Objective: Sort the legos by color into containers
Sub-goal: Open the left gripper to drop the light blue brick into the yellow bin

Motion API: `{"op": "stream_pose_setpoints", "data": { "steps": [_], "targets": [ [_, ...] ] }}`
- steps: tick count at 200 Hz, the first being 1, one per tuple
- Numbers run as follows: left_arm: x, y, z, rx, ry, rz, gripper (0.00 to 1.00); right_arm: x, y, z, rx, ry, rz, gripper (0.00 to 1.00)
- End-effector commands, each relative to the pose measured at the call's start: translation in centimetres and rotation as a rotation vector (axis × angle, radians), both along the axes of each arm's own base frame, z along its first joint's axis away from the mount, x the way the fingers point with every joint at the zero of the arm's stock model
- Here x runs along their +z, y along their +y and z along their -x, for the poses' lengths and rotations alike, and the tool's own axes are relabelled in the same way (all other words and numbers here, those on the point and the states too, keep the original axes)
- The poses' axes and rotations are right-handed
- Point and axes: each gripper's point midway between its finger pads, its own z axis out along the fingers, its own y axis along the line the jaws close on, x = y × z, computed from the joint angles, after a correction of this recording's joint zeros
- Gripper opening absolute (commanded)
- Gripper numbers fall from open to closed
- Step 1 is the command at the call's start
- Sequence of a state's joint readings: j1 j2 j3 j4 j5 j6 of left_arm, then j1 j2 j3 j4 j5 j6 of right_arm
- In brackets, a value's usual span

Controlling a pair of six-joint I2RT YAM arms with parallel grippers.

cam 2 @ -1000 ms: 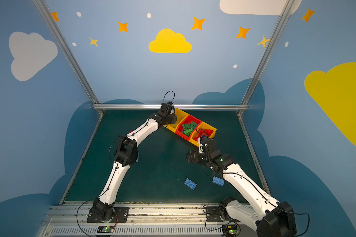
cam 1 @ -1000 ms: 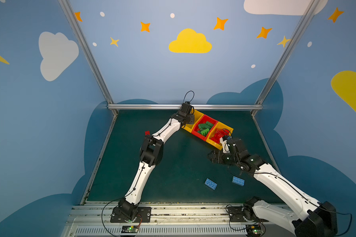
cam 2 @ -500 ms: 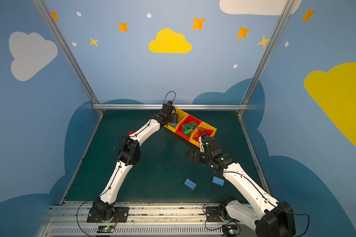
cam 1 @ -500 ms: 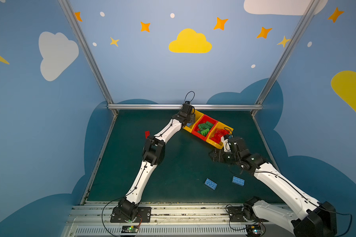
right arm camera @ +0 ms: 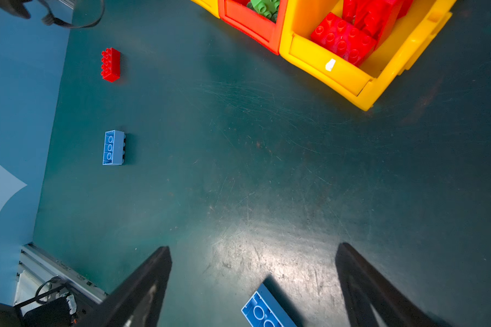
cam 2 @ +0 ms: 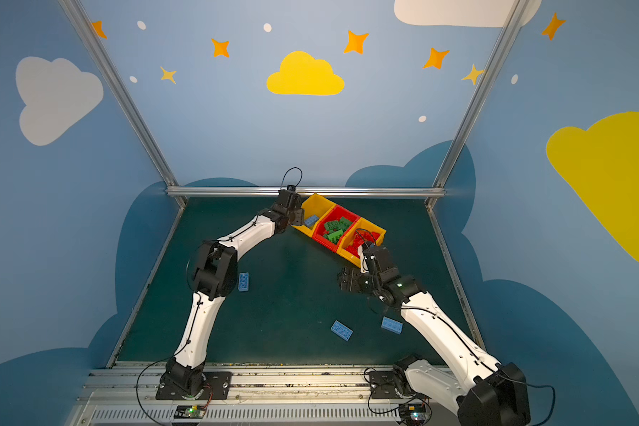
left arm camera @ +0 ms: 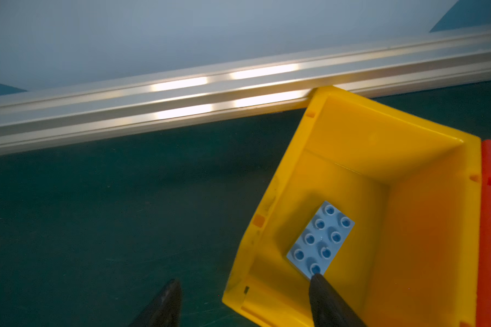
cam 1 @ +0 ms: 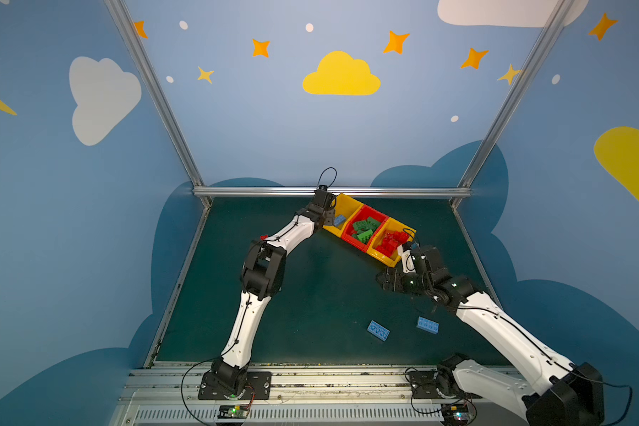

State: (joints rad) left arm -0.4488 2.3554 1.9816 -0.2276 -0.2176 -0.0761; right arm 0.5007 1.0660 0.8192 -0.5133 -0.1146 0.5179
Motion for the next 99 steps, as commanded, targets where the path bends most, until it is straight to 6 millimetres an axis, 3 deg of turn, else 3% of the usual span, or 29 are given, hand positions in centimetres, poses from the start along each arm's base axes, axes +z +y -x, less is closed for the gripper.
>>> {"op": "stream_pose_setpoints", "data": {
  "steps": [1,22,58,99],
  "targets": [
    [4.7,-0.5,-0.2,-0.027,-0.143,0.039,0.76,1.0,0.3,-0.3,0.001,-0.011,-0.019,0.89],
    [4.4,0.4,-1.5,-0.024,-0.124,0.018,0.8,1.1,0.4,-0.4,0.002,-0.006,-0.023,0.89],
    [1.8,0.3,-4.0,-0.08,-0.048,0.084,0.78,1.1,0.1,-0.3,-0.005,-0.002,-0.01,0.89],
    [-0.1,-0.6,-4.7,-0.133,-0.008,0.114,0.74,1.5,-0.1,-0.6,-0.015,-0.008,0.001,0.89]
  ]
}}
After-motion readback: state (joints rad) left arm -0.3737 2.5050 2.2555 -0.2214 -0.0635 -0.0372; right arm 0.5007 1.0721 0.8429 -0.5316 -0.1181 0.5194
